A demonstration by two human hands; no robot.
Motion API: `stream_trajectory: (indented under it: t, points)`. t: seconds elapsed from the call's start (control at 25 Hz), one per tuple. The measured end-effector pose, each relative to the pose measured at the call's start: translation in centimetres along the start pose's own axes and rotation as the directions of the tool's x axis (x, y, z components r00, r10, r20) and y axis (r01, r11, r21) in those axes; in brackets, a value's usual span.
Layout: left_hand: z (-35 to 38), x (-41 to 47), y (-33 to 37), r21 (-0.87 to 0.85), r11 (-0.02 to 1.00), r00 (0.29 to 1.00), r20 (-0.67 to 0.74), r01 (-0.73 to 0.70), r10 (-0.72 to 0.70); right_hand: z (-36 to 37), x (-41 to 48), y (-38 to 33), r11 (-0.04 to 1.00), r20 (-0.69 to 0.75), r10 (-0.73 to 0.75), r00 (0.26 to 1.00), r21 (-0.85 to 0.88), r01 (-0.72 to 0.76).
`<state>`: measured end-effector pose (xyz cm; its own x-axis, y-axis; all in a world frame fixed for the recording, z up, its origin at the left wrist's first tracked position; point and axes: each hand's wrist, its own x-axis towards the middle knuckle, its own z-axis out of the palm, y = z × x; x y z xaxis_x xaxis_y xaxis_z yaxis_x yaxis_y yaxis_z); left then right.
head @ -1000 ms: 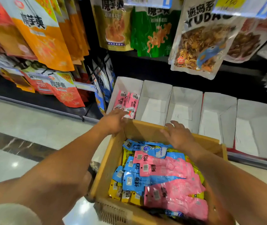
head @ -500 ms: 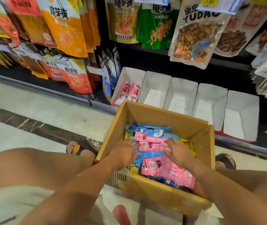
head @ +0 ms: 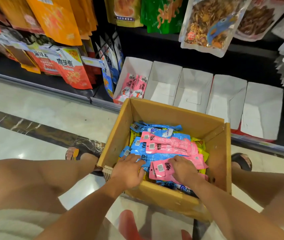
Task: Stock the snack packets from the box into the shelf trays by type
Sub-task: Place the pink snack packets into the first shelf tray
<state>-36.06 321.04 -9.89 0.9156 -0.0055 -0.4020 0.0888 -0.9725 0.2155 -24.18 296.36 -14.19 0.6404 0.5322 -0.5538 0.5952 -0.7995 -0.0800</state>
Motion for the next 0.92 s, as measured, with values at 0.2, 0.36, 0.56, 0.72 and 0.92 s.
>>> stream_trajectory:
  t: [0.2,0.36,0.56,0.72,0.92]
  points:
    - [0.4,0.4,-0.3,0.010,1.000,0.999,-0.030,-0.018,0.019,0.3,1.1,-0.6,0.999,-0.042,0.035,0.999,-0.028,-0.036]
    - [0.2,0.4,-0.2,0.012,1.000,1.000,-0.023,-0.020,0.020,0.3,1.2,-0.3,1.000,-0.056,0.006,0.998,0.022,-0.005]
    - [-0.2,0.2,0.0,-0.004,1.000,1.000,0.017,-0.019,0.019,-0.9,0.8,-0.4,0.990,-0.154,0.012,0.988,0.139,0.010]
    - [-0.5,0.2,0.2,-0.048,0.999,0.998,0.070,-0.003,0.006,-3.0,-0.1,-0.1,0.975,-0.265,0.045,0.963,0.220,0.015]
    - [-1.6,0.7,0.8,-0.309,0.950,0.998,0.051,0.045,-0.031,-7.6,-1.3,-0.6,0.897,-0.439,0.111,0.892,0.431,0.101]
